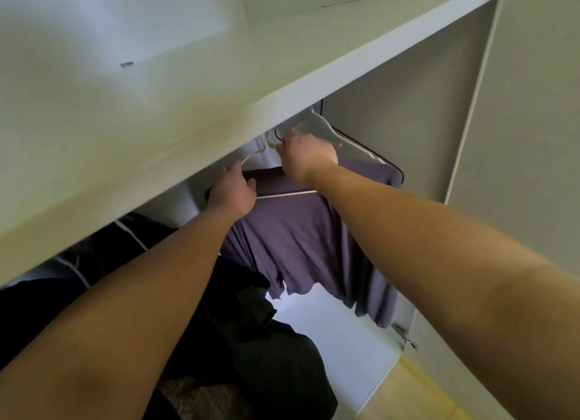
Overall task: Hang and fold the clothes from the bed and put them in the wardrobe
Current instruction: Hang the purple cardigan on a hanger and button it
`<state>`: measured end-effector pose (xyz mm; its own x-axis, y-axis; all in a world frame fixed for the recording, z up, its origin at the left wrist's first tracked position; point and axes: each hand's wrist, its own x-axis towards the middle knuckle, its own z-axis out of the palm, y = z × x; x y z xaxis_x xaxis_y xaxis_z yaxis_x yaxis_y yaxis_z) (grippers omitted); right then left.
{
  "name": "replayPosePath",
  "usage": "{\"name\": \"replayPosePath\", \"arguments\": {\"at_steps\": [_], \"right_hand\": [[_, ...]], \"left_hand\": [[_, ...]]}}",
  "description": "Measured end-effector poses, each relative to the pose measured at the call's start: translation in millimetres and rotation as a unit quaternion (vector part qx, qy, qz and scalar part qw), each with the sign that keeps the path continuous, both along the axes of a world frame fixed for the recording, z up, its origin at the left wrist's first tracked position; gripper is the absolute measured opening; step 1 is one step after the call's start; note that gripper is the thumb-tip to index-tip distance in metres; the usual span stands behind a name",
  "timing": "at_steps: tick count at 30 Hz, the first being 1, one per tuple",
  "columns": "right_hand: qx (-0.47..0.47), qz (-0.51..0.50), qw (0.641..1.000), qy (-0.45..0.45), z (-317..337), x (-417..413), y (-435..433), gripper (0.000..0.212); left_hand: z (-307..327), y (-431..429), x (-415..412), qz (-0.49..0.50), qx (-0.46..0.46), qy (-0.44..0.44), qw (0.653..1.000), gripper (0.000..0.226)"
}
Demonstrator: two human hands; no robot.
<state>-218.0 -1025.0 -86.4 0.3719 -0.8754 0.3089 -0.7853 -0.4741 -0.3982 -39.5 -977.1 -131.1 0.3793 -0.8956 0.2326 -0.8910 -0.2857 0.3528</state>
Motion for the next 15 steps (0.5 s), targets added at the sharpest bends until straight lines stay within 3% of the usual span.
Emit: {"name": "replayPosePath", "arguments": {"at_steps": [10, 15], "right_hand": [[-0.009, 0.037, 0.998, 0.042, 2, -5, -6, 0.031], [-0.072, 0.021, 0.995, 0.069, -11, -18, 9, 0.042]], "left_hand": [[-4, -1, -1, 0.032, 0.003, -0.025, 0.999, 0.072], [-15, 7, -17, 0.051, -0.033, 0.068, 0.996, 0.086]]}}
